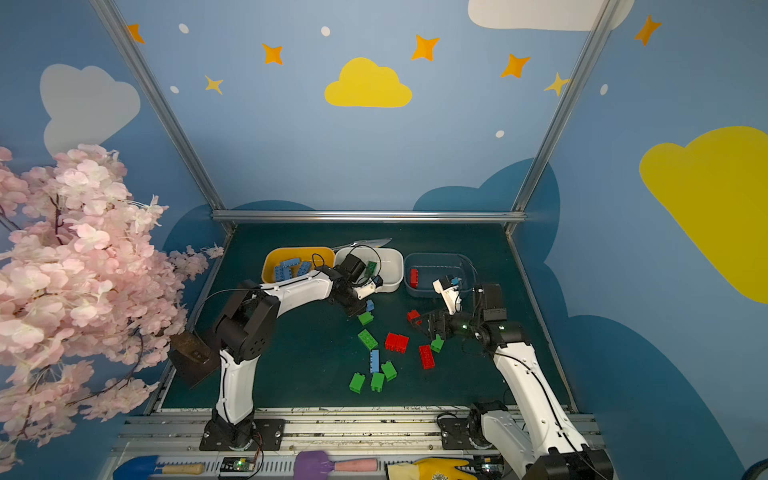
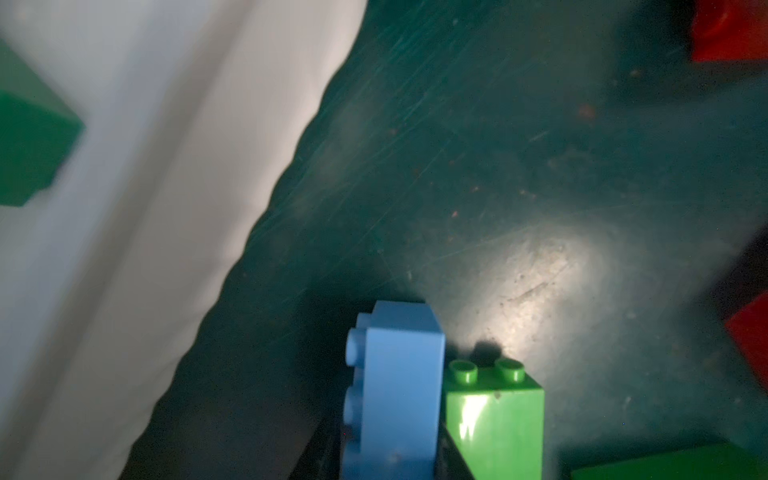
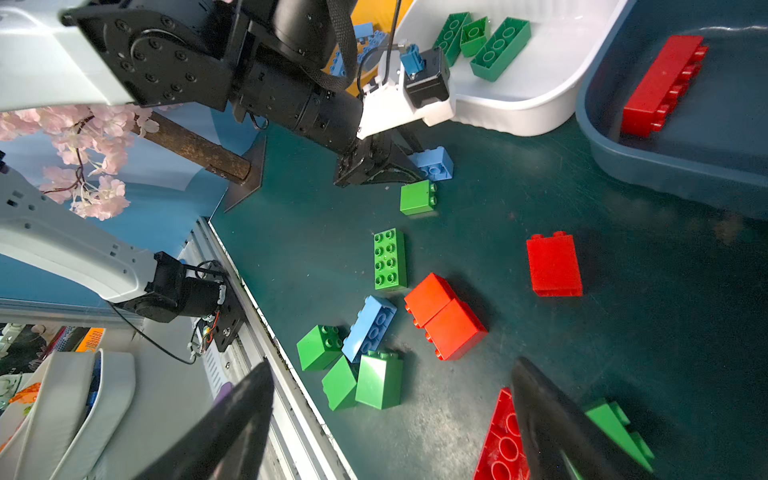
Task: Sort the legos into containers by color
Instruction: 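Carry the light-blue brick into the yellow bin and release it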
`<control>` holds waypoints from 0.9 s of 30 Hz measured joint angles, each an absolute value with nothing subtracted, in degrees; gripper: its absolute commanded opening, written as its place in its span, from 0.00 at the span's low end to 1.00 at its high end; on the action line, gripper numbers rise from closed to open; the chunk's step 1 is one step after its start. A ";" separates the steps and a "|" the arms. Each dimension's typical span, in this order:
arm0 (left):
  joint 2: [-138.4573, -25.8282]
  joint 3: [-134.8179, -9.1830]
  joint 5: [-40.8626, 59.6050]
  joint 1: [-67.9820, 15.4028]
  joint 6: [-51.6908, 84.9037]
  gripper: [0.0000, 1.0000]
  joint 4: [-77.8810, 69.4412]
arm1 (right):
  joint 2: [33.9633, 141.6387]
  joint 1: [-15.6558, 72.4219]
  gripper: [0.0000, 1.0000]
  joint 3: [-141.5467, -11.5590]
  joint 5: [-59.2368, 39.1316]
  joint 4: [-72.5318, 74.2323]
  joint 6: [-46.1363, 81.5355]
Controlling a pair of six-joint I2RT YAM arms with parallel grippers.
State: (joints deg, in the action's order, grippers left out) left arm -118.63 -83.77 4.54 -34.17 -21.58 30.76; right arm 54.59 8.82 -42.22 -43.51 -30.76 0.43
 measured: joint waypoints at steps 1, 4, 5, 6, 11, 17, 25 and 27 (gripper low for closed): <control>-118.63 -83.77 4.49 -34.17 -21.65 0.21 30.79 | 54.59 8.82 0.88 -42.22 -43.51 -30.79 0.38; -118.52 -83.77 4.54 -34.17 -21.67 0.19 30.81 | 54.59 8.82 0.88 -42.22 -43.51 -30.79 0.16; -118.45 -83.77 4.51 -34.17 -21.67 0.19 30.92 | 54.59 8.82 0.88 -42.22 -43.51 -30.79 0.14; -118.21 -83.77 4.49 -34.17 -21.65 0.19 31.05 | 54.59 8.82 0.88 -42.22 -43.51 -30.79 0.14; -113.78 -83.72 4.36 -34.17 -21.19 0.19 33.39 | 54.59 8.82 0.88 -42.22 -43.51 -30.76 0.14; -104.38 -84.31 4.56 -32.99 -18.74 0.20 37.34 | 54.72 8.82 0.88 -42.22 -43.88 -30.30 0.32; -99.88 -84.95 2.79 -21.80 -8.03 0.21 37.60 | 55.09 8.97 0.88 -42.22 -44.25 -28.99 1.30; -100.88 -85.97 1.87 -18.57 -4.19 0.20 37.26 | 55.51 9.21 0.88 -42.22 -44.25 -28.77 1.48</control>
